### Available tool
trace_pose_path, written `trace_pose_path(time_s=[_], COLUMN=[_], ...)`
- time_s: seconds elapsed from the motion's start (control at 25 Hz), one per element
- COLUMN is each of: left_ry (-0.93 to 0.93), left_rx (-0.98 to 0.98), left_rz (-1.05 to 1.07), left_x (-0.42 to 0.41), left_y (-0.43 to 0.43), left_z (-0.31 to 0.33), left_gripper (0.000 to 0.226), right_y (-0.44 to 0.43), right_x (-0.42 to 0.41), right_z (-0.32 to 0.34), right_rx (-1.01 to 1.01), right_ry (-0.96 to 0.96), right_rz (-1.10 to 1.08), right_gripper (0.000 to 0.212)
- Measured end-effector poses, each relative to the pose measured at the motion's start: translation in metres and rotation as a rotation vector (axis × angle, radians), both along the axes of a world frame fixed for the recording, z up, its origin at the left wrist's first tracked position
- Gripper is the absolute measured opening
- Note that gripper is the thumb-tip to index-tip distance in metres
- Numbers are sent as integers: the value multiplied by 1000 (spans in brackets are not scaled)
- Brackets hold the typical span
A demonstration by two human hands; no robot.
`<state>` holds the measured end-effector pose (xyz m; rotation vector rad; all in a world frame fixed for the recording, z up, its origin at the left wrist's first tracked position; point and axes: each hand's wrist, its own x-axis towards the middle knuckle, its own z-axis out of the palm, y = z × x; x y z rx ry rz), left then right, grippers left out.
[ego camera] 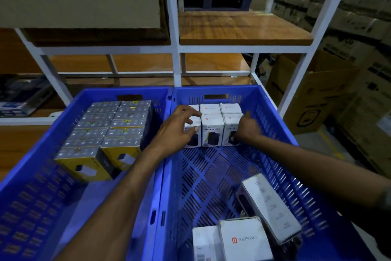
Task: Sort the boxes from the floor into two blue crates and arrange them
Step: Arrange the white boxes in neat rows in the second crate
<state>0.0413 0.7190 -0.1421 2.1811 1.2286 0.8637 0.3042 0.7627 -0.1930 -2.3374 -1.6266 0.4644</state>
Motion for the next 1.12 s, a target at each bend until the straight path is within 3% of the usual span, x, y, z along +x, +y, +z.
trace_pose_path(time_s=[0.08, 0.24, 0.36, 0.48, 0.56, 0.64, 0.72, 0.84, 0.92, 1.04, 1.12], left_ry=[7, 52, 131, 309, 441, 510, 594, 691, 710, 650, 545], left_rx=[3, 30, 58, 144, 188, 189, 197, 204, 211, 198, 119], left_rz=[-3, -6, -19, -49, -89, -110, -102, -85, -80, -84, -71], left_x=[0, 1, 2, 4, 8, 12, 15, 17, 18, 18, 17], left_y=[1, 0, -3, -6, -11, -16, -20, -22, -23, -25, -26], left_z=[-1, 0, 4, 5, 7, 9, 10, 7, 7, 8, 11], left_gripper=[34, 32, 33, 36, 34, 30, 29, 28, 27, 24, 27], right_y=[1, -1, -10, -33, -61, -100, -140, -174, -176, -158, -141], right_x=[-4, -3, 4, 8, 6, -4, -11, -14, -12, 4, 15], right_z=[-8, -5, 20, 55, 71, 88, 106, 111, 110, 117, 124], right_rx=[-17, -30, -121, -192, -234, -361, -502, -498, -380, -134, -2], right_ry=[66, 83, 44, 11, 103, 266, 234, -1, -40, 252, 624], right_rz=[-125, -107, -119, -35, 46, 214, 410, 540, 510, 393, 255], right_gripper=[84, 84, 45, 24, 31, 57, 76, 61, 50, 49, 49])
